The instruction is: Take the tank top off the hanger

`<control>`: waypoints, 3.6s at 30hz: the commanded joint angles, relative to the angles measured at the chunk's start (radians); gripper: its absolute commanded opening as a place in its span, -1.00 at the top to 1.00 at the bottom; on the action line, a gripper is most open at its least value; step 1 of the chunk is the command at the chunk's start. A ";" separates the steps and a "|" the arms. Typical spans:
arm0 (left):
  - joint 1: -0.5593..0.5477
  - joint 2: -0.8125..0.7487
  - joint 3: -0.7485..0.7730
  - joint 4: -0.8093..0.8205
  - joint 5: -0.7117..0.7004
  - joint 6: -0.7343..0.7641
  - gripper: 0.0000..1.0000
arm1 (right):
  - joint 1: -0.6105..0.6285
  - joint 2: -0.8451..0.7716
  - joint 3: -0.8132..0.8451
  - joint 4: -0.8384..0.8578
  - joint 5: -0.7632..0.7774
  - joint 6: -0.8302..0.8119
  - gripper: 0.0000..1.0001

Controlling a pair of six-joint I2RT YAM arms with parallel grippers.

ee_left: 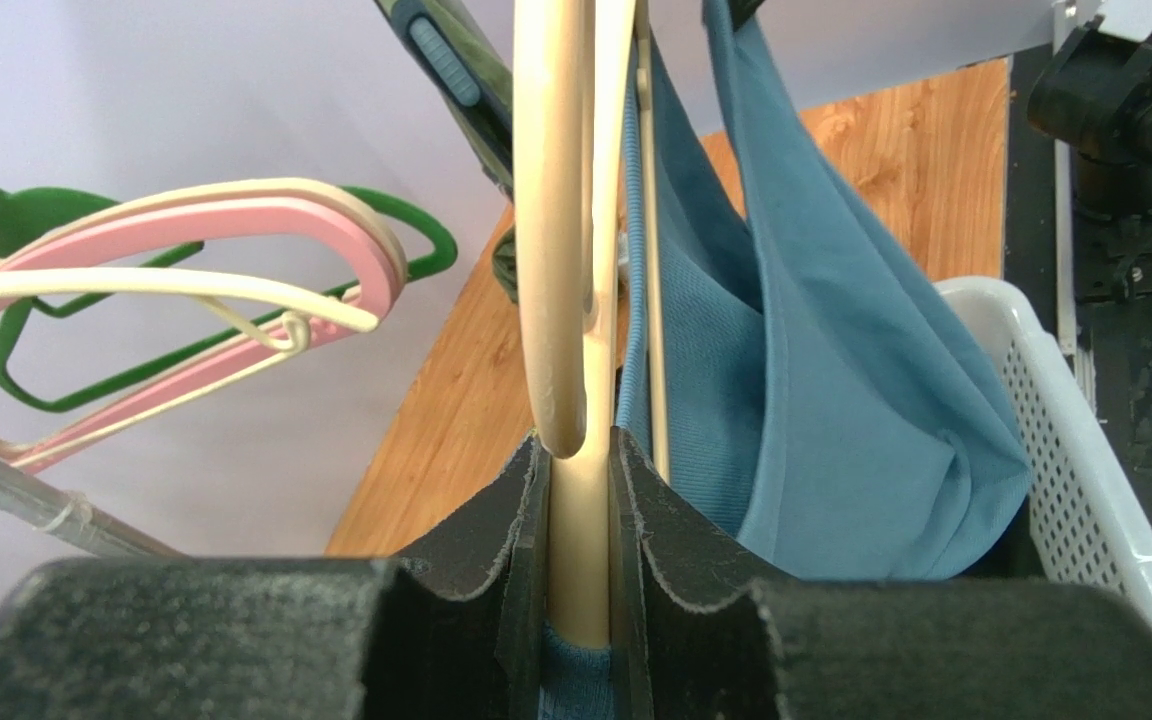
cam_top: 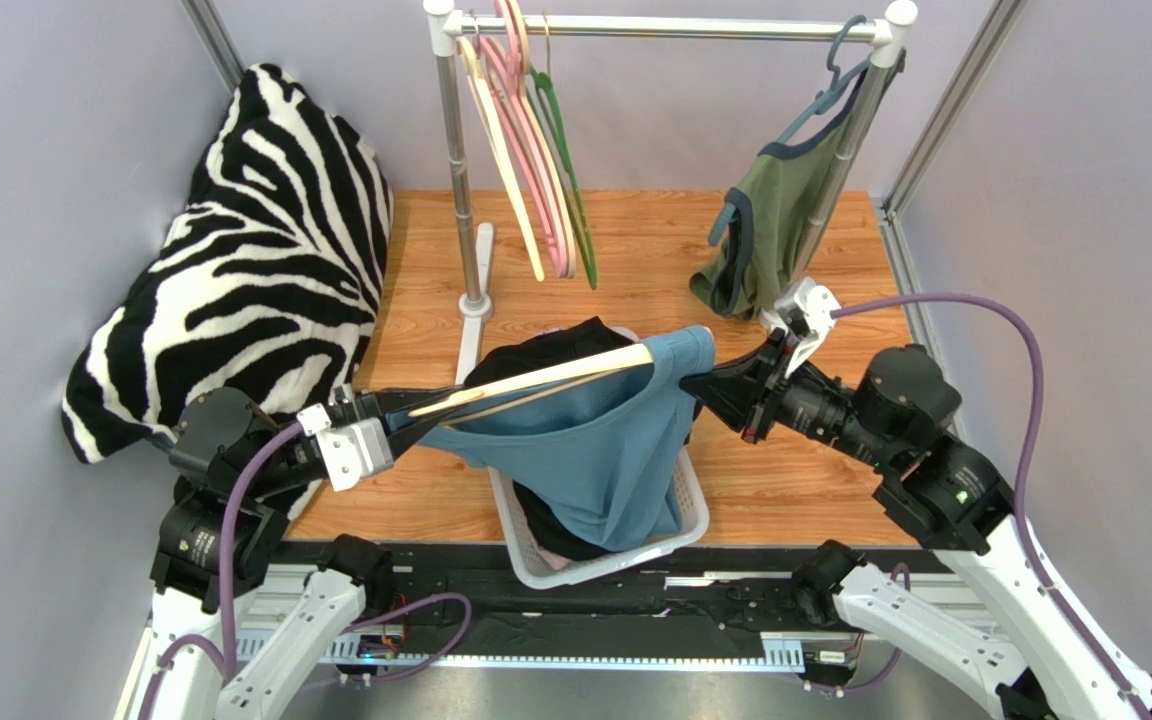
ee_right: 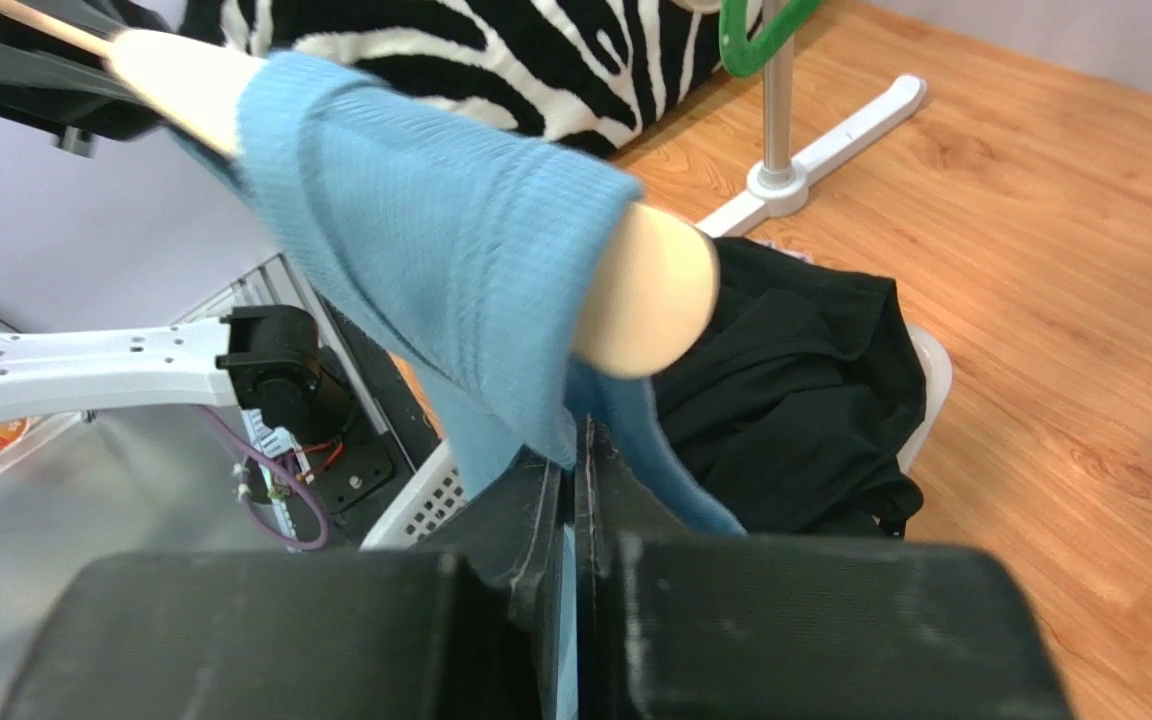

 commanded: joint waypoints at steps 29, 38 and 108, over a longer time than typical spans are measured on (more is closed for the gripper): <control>0.015 -0.032 0.082 -0.097 0.039 0.088 1.00 | -0.033 0.040 0.000 -0.088 0.120 -0.098 0.77; 0.015 0.038 0.106 -0.042 0.015 0.092 1.00 | -0.032 -0.038 0.080 -0.253 -0.009 -0.287 -1.00; -0.184 0.276 0.275 -0.267 -0.143 -0.093 -0.97 | 0.230 0.109 0.244 -0.281 -0.074 -0.340 1.00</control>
